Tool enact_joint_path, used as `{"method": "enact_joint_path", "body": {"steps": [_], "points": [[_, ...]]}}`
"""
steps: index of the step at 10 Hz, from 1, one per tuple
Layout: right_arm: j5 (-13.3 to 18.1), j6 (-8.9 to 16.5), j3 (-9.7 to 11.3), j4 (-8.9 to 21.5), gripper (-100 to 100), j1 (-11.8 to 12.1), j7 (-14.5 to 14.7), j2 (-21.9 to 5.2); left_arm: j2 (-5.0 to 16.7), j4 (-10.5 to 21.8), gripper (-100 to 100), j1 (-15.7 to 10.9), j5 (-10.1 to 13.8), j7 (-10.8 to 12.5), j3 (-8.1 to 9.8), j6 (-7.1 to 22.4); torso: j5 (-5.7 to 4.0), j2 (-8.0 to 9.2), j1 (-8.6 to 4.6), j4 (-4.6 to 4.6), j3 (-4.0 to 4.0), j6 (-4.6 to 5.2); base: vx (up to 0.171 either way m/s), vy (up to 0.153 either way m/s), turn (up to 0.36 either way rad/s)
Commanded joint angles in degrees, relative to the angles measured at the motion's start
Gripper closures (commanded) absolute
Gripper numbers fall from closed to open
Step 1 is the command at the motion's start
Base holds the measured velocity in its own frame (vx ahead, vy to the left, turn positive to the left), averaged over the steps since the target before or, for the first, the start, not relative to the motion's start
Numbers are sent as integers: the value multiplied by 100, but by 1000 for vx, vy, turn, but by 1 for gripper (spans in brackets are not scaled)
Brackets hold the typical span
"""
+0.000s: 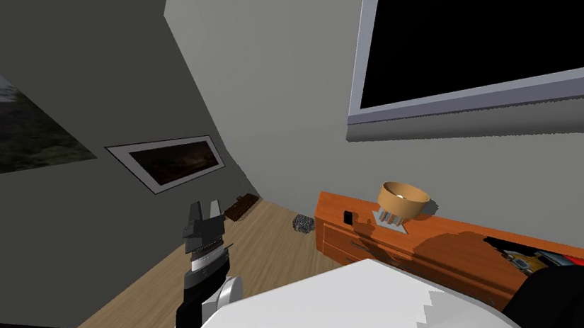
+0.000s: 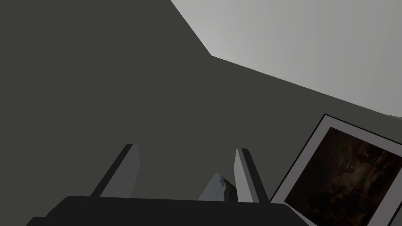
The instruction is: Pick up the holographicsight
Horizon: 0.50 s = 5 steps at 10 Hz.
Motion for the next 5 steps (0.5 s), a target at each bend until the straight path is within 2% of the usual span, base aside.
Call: {"method": "enact_joint_path", "body": {"steps": [1, 2, 5], "points": [[-109, 70, 6, 283, -100, -84, -53, -69, 0, 0, 0, 0, 0, 0, 0, 0, 0, 0, 0, 0, 0, 0, 67, 76, -8], [-269, 215, -27, 456, -100, -209, -158, -170, 0, 0, 0, 0, 0, 0, 0, 0, 0, 4, -3, 0, 1, 0, 58, 91, -15], [-431, 357, -65, 933, -100, -343, -266, -272, 0, 0, 0, 0, 0, 0, 0, 0, 0, 2, -2, 0, 1, 0, 65, 78, -15]]}}
